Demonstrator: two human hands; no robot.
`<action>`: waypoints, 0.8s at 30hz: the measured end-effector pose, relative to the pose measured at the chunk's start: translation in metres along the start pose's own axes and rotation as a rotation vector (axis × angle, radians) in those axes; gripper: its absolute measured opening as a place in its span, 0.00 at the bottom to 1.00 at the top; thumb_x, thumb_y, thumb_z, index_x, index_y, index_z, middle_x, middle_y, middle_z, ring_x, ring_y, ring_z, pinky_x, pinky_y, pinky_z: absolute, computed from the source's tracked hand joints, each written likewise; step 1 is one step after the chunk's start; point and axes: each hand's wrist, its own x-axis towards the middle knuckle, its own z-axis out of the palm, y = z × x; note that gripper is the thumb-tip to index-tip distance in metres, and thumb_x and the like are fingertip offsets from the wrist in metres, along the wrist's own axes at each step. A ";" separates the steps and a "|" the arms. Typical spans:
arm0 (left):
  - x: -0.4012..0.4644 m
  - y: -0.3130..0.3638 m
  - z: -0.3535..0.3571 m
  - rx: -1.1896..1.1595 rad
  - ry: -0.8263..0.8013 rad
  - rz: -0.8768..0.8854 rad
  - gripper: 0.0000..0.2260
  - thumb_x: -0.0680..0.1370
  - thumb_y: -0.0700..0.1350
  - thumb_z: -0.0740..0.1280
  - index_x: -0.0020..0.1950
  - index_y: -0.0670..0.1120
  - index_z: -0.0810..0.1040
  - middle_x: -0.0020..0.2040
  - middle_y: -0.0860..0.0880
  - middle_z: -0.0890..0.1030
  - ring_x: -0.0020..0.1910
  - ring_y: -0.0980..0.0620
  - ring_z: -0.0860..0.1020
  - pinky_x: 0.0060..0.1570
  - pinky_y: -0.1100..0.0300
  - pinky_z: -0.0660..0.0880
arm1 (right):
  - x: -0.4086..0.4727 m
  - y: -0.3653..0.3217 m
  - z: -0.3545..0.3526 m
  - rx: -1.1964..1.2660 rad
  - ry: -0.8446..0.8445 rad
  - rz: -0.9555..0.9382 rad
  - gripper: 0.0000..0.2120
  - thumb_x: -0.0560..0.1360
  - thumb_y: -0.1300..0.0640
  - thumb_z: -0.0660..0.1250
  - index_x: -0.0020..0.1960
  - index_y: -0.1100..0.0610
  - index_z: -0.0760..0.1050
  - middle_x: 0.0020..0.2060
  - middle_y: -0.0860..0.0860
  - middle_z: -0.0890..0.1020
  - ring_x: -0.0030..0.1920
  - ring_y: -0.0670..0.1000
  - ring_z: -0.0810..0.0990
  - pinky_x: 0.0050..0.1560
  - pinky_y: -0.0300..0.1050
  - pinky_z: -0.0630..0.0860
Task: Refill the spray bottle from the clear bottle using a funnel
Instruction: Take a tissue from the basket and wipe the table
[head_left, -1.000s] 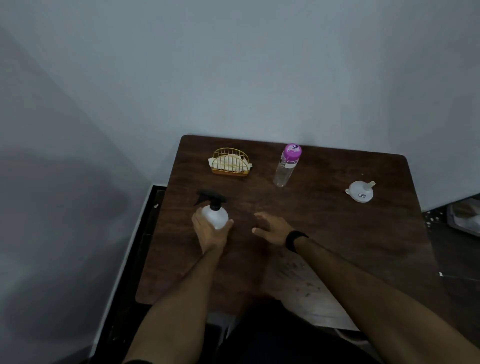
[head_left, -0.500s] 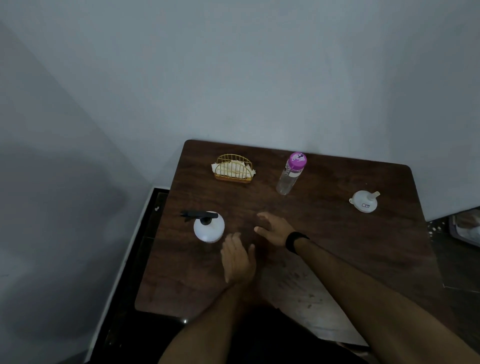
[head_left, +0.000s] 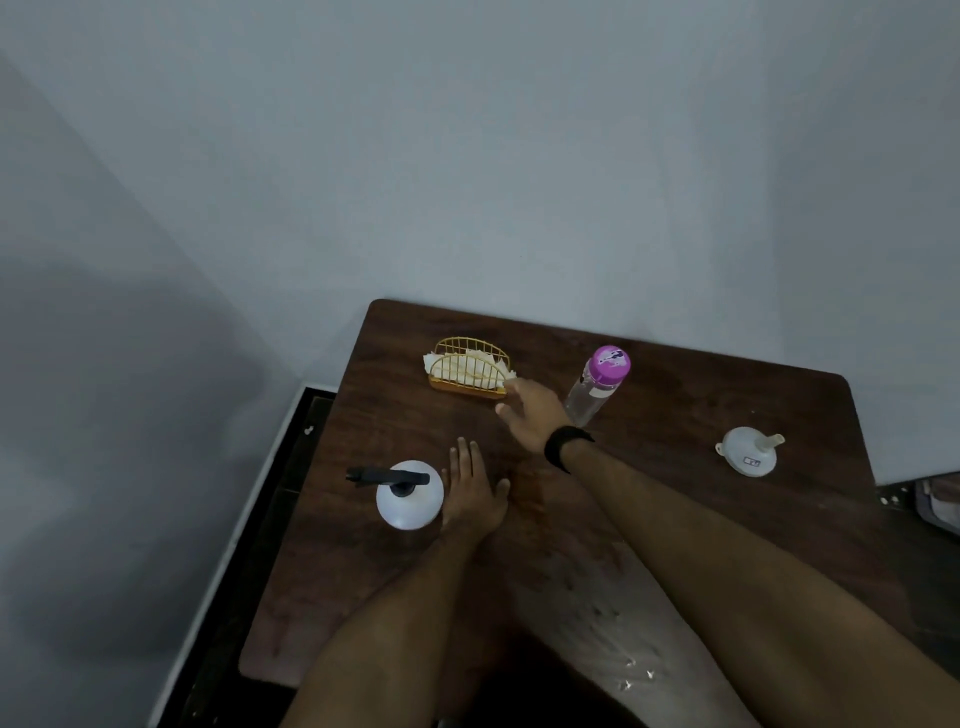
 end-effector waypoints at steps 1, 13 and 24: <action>0.004 0.000 0.001 0.014 0.003 -0.005 0.36 0.82 0.58 0.55 0.81 0.43 0.40 0.81 0.43 0.39 0.80 0.44 0.39 0.77 0.46 0.41 | 0.009 -0.005 -0.003 -0.005 0.033 -0.012 0.21 0.80 0.52 0.63 0.71 0.55 0.67 0.68 0.53 0.73 0.67 0.53 0.72 0.67 0.51 0.70; 0.043 0.013 -0.018 -0.158 -0.047 -0.180 0.32 0.84 0.58 0.50 0.82 0.45 0.42 0.81 0.44 0.38 0.80 0.44 0.39 0.76 0.41 0.40 | 0.091 -0.028 0.003 0.041 0.210 0.287 0.16 0.77 0.45 0.67 0.53 0.56 0.83 0.47 0.54 0.84 0.48 0.55 0.82 0.52 0.51 0.79; 0.045 0.012 -0.026 -0.241 -0.079 -0.197 0.33 0.83 0.60 0.52 0.82 0.45 0.45 0.82 0.45 0.40 0.81 0.45 0.40 0.76 0.41 0.41 | 0.110 -0.024 -0.005 0.190 0.116 0.464 0.14 0.71 0.47 0.74 0.52 0.55 0.85 0.49 0.51 0.85 0.49 0.51 0.82 0.53 0.47 0.80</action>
